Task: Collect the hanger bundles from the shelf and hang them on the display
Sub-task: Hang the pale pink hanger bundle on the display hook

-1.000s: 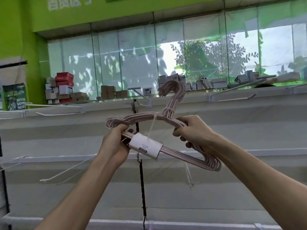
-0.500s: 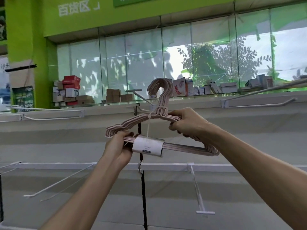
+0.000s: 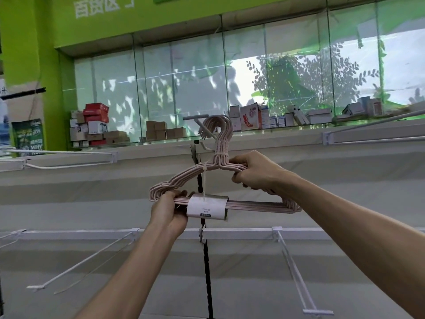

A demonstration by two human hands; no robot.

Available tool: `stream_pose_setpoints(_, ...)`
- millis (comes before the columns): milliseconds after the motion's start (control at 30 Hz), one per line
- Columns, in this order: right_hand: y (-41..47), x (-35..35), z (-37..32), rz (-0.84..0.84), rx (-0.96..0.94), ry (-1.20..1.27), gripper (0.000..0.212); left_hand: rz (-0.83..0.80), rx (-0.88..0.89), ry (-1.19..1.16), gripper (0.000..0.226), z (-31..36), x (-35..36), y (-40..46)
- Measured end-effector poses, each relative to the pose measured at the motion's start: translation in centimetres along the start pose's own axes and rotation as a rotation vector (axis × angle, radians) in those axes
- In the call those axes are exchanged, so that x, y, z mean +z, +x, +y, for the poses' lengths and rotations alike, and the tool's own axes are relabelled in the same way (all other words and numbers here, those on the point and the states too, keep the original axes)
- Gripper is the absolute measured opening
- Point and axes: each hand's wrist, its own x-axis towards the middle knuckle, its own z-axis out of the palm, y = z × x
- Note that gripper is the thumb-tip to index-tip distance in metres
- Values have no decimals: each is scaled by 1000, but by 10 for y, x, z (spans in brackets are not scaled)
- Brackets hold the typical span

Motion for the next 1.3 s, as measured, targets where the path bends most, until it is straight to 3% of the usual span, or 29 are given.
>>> stream_pose_setpoints(533, 36, 12, 41, -51, 8, -241, 20, 24, -122, 14, 20, -35, -4, 61)
stream_pose_setpoints(967, 50, 23, 58, -25, -21, -329, 30, 13, -143, -73, 13, -49, 1, 71)
stream_pose_setpoints(1300, 30, 24, 50, 94, 34, -368, 45, -47, -175, 100, 13, -39, -21, 48)
